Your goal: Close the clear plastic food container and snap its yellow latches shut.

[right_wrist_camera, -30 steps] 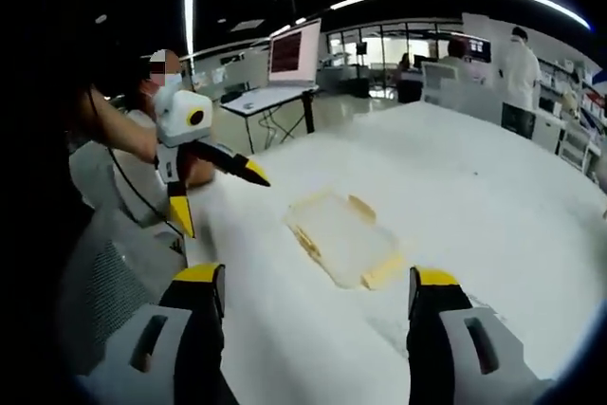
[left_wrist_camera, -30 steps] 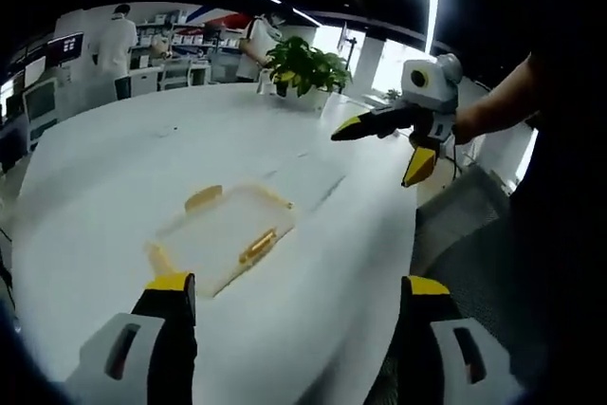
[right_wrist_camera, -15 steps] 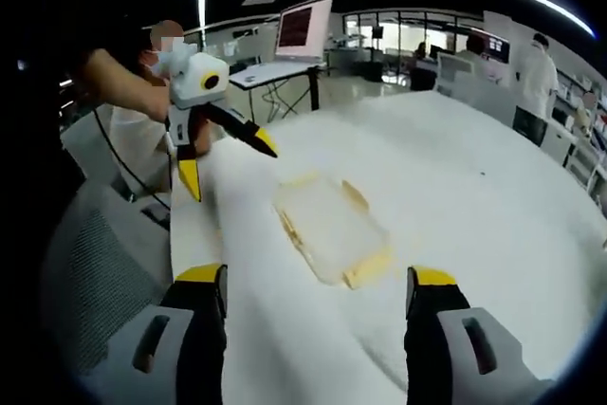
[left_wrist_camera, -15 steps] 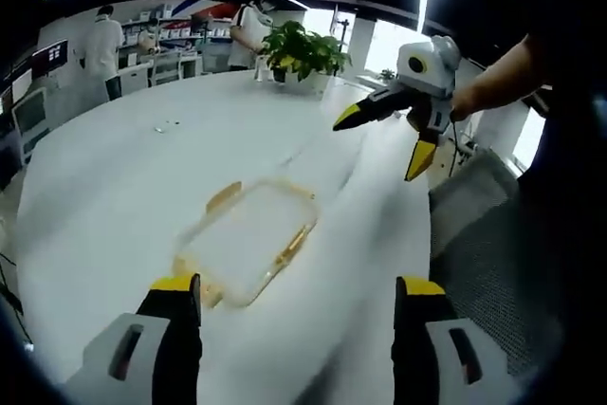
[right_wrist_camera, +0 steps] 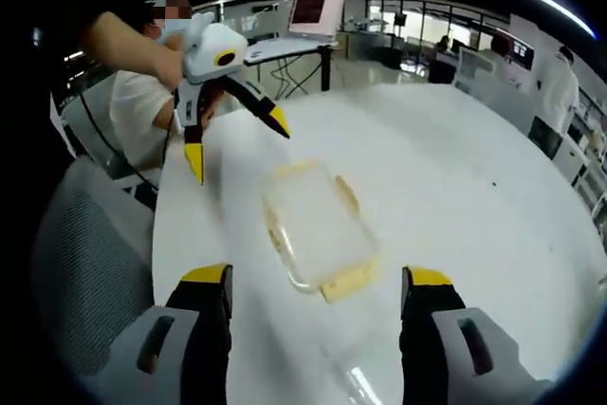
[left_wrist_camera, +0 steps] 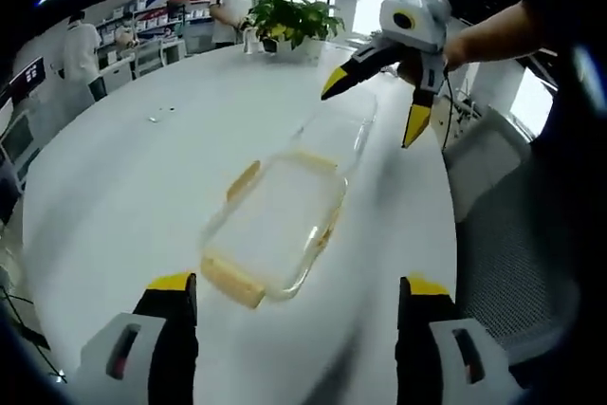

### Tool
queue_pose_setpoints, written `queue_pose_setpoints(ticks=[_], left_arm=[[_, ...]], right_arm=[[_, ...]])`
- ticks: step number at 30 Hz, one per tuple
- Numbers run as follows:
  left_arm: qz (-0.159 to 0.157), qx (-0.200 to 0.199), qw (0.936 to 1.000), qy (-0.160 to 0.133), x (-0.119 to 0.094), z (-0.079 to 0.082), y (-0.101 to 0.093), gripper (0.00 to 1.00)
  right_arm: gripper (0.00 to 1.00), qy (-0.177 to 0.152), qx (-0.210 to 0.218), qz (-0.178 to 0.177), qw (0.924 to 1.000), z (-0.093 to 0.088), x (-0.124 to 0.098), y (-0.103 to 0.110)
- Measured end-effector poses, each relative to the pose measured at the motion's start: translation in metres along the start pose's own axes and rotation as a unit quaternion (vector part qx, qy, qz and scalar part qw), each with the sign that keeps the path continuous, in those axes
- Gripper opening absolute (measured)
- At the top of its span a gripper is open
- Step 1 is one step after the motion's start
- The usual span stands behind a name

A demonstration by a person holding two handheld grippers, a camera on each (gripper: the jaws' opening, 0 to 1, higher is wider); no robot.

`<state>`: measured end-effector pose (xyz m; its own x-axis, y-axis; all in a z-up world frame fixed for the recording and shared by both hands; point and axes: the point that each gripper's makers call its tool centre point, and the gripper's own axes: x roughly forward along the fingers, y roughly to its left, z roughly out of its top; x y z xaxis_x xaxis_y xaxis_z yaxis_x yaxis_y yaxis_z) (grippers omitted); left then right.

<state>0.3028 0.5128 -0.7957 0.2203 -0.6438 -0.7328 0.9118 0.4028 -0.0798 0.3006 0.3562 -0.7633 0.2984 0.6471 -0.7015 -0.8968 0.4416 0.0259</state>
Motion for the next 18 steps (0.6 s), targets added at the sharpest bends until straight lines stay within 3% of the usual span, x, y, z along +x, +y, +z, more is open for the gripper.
queue_pose_setpoints(ticks=[5, 7, 12, 18], left_arm=[[-0.013, 0.026, 0.9991, 0.03, 0.006, -0.008, 0.01, 0.83], [-0.008, 0.04, 0.9981, 0.045, 0.007, -0.012, 0.018, 0.82], [-0.014, 0.045, 0.9978, 0.046, 0.01, -0.008, 0.024, 0.82], [-0.017, 0.063, 0.9959, 0.063, 0.014, -0.013, 0.032, 0.78]], right_arm=[[0.68, 0.025, -0.013, 0.017, 0.9995, -0.004, 0.011, -0.006], [0.66, 0.043, -0.044, 0.022, 0.9978, -0.008, 0.017, -0.01], [0.67, 0.065, -0.056, 0.035, 0.9957, -0.012, 0.029, -0.01], [0.65, 0.11, -0.092, 0.059, 0.9878, -0.027, 0.038, -0.014]])
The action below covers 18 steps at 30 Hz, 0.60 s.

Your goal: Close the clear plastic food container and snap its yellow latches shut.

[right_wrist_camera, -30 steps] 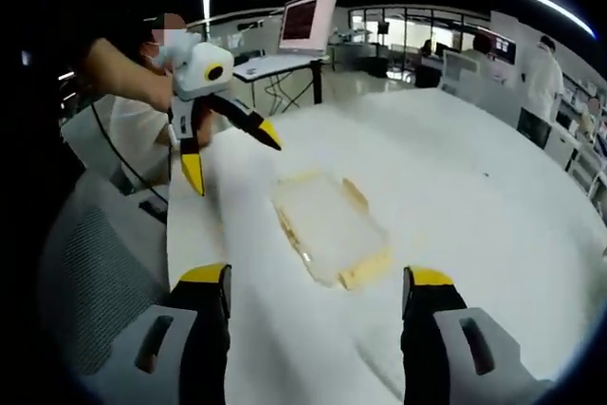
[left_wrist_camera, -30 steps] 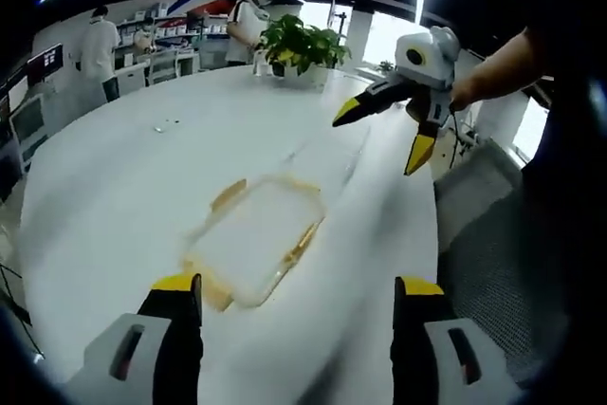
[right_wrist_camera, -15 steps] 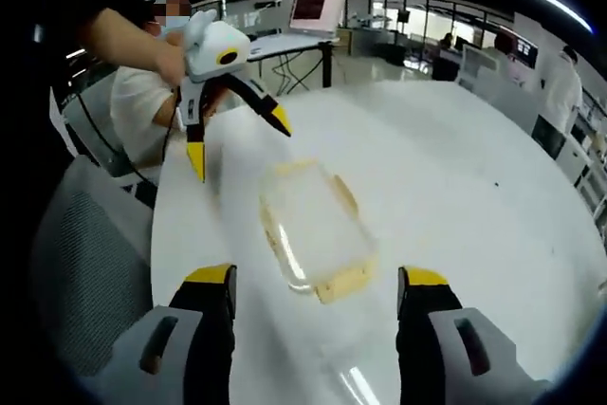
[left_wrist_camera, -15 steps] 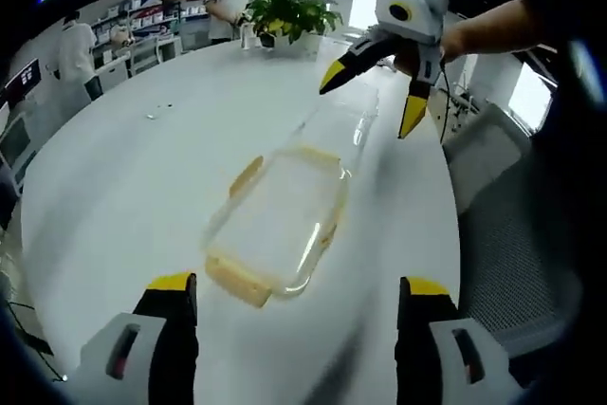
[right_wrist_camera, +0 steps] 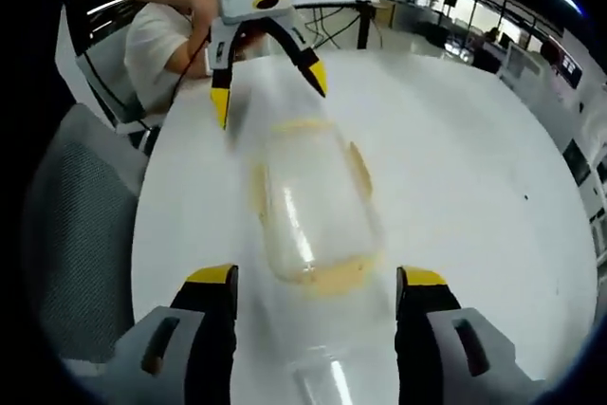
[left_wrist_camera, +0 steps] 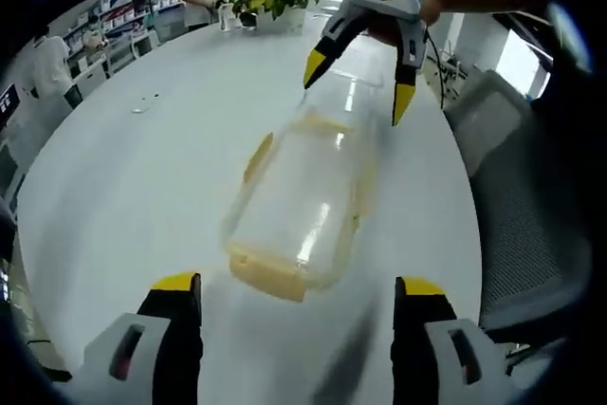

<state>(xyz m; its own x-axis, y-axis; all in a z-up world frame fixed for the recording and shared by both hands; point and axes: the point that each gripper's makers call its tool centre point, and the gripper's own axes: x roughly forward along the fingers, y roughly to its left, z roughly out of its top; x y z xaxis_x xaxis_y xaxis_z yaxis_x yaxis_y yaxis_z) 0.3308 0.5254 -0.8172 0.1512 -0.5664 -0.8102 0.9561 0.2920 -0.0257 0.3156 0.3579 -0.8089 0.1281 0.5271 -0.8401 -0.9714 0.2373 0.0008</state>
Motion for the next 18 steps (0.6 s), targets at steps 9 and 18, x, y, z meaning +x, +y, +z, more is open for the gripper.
queue_pose_setpoints(ticks=[9, 18], left_arm=[[-0.012, 0.048, 0.9983, 0.032, 0.008, -0.006, 0.012, 0.68], [-0.042, 0.12, 0.9891, 0.075, 0.017, -0.003, 0.017, 0.52]], right_arm=[[0.56, 0.033, -0.019, -0.004, 0.9993, -0.008, 0.01, -0.014], [0.51, 0.084, -0.048, 0.009, 0.9952, -0.014, 0.021, -0.013]])
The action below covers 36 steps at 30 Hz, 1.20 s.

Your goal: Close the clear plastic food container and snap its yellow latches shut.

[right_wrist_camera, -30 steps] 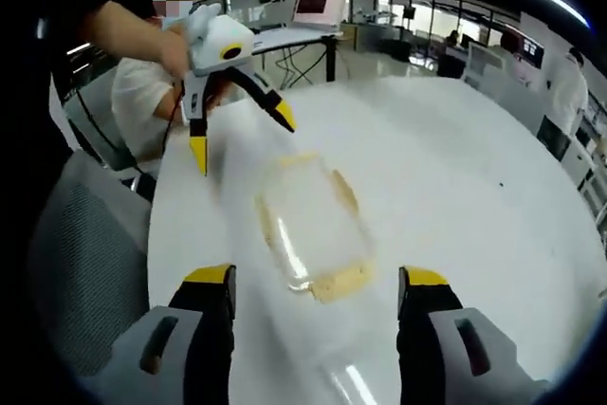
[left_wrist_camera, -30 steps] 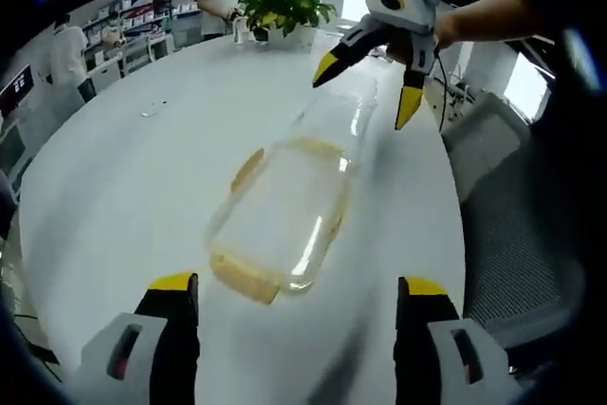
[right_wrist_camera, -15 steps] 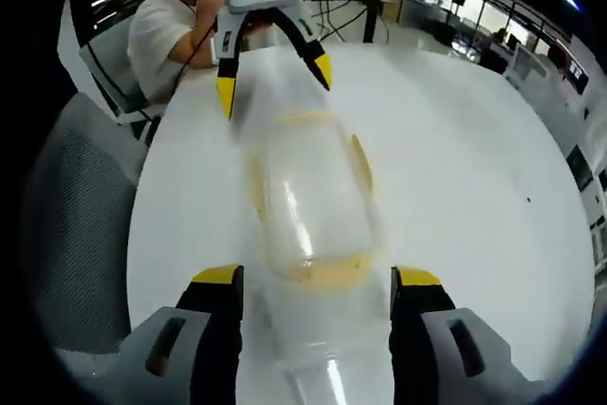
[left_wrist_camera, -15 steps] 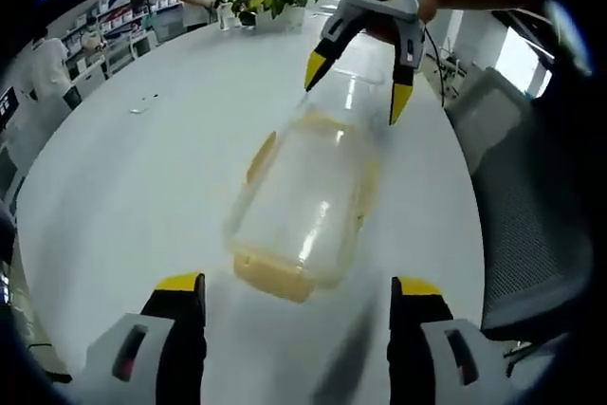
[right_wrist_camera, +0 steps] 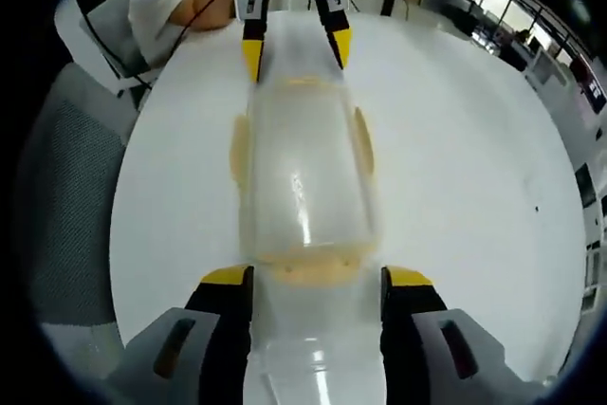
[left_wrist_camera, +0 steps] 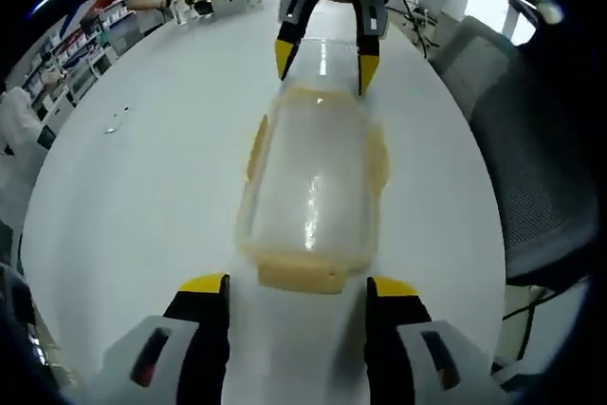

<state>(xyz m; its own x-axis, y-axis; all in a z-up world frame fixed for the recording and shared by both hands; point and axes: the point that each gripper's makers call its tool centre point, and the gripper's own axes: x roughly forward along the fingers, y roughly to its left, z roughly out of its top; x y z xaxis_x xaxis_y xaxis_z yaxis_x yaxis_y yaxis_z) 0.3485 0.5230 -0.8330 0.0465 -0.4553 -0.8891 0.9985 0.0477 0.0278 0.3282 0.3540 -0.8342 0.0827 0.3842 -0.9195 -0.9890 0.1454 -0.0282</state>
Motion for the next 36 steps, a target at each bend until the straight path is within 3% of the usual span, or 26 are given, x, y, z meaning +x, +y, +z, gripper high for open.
queue_pose_setpoints(ticks=[4, 7, 12, 26, 30, 32, 36], left_arm=[[-0.012, 0.036, 0.9992, 0.015, 0.003, -0.001, -0.003, 0.46], [-0.022, 0.034, 0.9991, 0.011, 0.004, 0.002, -0.004, 0.42], [-0.029, 0.054, 0.9977, 0.029, 0.008, -0.003, 0.0, 0.34], [-0.025, 0.041, 0.9987, 0.018, 0.013, 0.0, 0.0, 0.35], [-0.033, 0.054, 0.9979, 0.014, 0.014, 0.001, 0.0, 0.36], [-0.036, 0.051, 0.998, 0.01, 0.014, 0.0, 0.002, 0.36], [-0.027, 0.052, 0.998, 0.021, 0.015, 0.001, -0.005, 0.35]], right_arm=[[0.47, 0.009, -0.013, 0.002, 0.9999, 0.003, 0.002, 0.002], [0.46, 0.016, -0.012, 0.007, 0.9998, 0.001, 0.006, 0.001], [0.38, 0.029, -0.012, 0.015, 0.9994, -0.001, 0.01, -0.001], [0.38, 0.058, 0.011, 0.045, 0.9973, 0.0, 0.011, -0.001], [0.39, 0.07, 0.024, 0.062, 0.9954, -0.001, 0.013, 0.009], [0.38, 0.08, 0.009, 0.064, 0.9947, -0.001, 0.012, 0.009], [0.37, 0.065, -0.006, 0.055, 0.9964, -0.003, 0.01, 0.009]])
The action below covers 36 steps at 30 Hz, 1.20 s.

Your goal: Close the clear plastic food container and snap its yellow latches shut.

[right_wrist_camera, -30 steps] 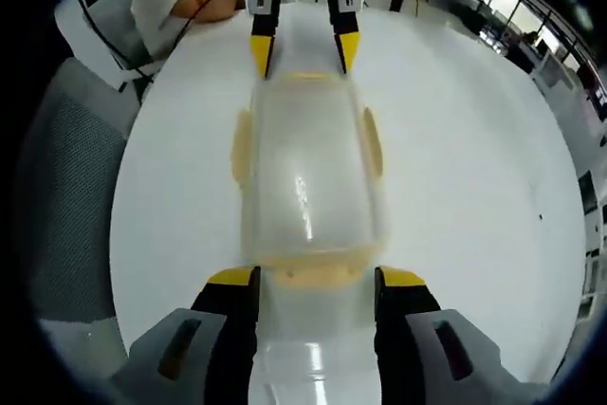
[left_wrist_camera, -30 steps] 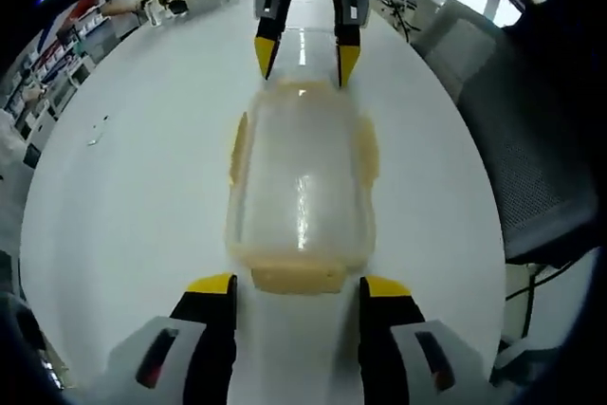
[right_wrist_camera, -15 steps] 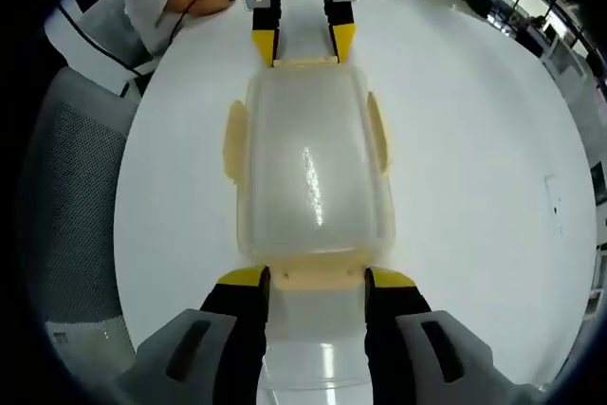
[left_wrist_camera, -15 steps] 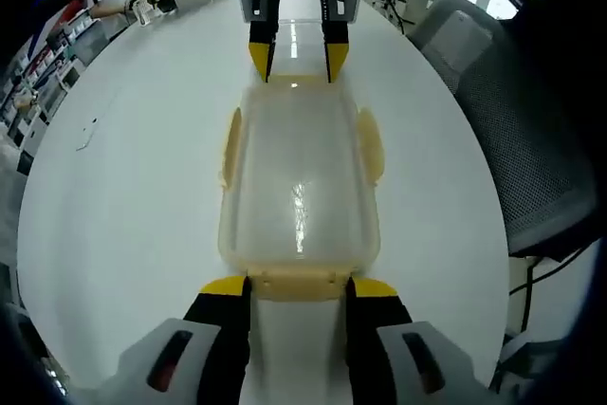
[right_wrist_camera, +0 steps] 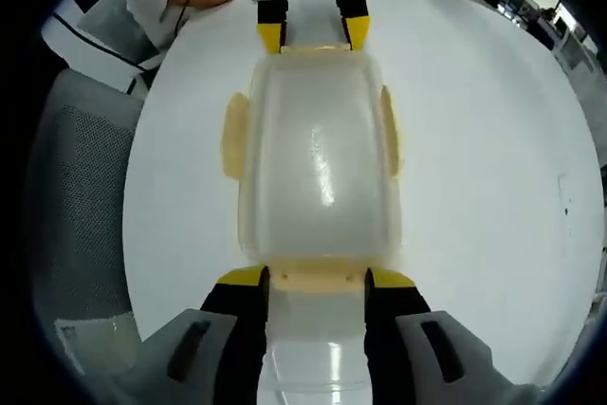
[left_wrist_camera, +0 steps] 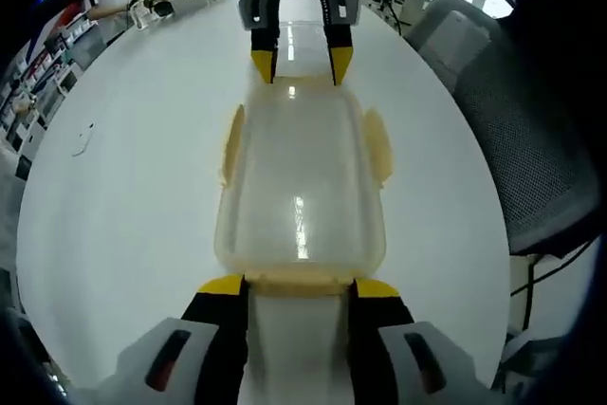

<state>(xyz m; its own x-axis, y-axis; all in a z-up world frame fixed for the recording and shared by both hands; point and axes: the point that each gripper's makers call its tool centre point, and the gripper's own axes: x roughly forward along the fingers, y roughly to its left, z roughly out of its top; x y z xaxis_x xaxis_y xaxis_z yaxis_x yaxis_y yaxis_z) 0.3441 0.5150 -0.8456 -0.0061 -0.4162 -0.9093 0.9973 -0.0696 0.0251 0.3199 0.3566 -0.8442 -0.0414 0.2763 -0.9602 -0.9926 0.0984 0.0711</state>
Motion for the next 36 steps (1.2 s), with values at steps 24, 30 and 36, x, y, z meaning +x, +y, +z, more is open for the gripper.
queue_pose_setpoints(ticks=[24, 30, 36], left_arm=[[0.022, -0.01, 0.9994, 0.024, -0.03, 0.007, -0.013, 0.34], [0.018, -0.035, 0.9992, 0.007, -0.042, 0.02, -0.015, 0.34], [0.025, -0.05, 0.9984, 0.001, -0.056, 0.03, -0.011, 0.34]], right_arm=[[0.36, -0.035, -0.028, -0.02, 0.9988, 0.016, -0.034, 0.01], [0.36, -0.036, -0.041, -0.017, 0.9984, 0.012, -0.045, 0.006], [0.36, -0.045, -0.048, -0.002, 0.9978, 0.012, -0.059, 0.0]])
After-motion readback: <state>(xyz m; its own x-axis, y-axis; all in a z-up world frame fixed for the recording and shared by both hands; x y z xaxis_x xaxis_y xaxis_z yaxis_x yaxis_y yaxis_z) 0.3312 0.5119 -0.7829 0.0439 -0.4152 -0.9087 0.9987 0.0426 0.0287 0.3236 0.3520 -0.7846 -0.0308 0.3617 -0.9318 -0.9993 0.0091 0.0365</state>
